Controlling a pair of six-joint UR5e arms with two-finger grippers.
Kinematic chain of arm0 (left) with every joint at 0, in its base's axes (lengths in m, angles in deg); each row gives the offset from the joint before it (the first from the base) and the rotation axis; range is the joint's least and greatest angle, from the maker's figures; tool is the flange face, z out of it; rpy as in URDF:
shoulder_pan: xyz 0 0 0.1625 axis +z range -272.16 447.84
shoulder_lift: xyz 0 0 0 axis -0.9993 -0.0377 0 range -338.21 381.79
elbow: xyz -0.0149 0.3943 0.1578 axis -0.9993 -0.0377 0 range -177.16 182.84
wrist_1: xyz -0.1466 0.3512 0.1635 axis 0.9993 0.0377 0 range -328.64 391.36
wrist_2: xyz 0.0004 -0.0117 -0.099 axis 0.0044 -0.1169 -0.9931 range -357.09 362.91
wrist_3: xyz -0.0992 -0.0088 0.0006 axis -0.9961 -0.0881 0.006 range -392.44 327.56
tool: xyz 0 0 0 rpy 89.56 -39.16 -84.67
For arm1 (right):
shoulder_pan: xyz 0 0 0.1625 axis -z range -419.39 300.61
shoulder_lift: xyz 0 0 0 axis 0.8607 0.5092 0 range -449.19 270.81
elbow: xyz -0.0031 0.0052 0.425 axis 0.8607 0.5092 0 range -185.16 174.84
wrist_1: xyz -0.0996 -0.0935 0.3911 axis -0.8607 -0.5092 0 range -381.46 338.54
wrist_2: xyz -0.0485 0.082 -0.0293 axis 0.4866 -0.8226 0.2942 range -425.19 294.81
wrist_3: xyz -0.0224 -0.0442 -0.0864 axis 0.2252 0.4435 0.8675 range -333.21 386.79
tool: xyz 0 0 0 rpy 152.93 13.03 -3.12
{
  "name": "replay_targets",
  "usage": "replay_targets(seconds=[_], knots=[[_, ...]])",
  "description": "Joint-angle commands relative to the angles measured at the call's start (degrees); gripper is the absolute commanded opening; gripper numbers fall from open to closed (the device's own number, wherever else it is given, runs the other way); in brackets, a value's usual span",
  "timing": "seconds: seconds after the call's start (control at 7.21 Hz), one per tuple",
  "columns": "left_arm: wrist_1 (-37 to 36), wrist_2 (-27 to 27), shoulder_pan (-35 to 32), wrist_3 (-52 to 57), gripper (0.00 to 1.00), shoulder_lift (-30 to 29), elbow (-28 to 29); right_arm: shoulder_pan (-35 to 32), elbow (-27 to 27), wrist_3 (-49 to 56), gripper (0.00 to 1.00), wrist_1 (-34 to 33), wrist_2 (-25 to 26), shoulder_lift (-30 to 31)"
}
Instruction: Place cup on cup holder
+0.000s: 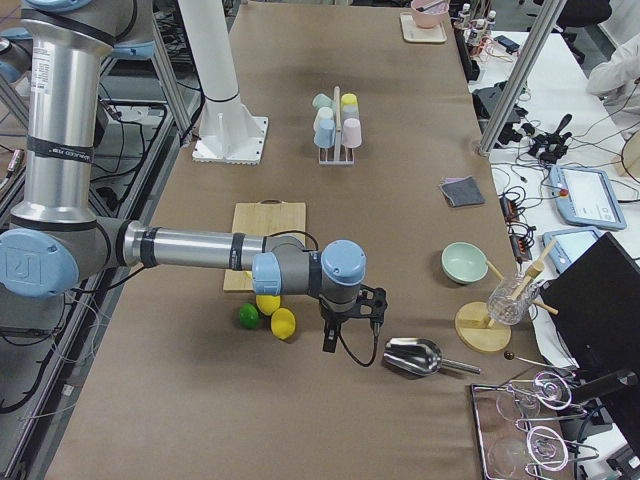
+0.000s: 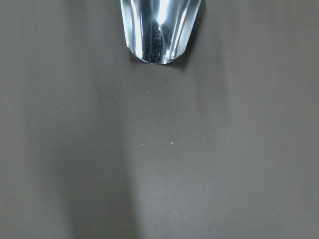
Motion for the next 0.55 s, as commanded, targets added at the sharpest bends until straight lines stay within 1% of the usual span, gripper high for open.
replay_targets(seconds=[0.0,0.42], knots=[[-0.09,-0.07,-0.01,-0.03,0.98,0.01,-0.06,0.00,0.00,0.00,0.99,0.00,0.00,0.00],[0.00,0.02,0.08,0.14,0.98,0.01,0.11,-0.26,-0.09,0.00,0.99,0.00,0.00,0.00]])
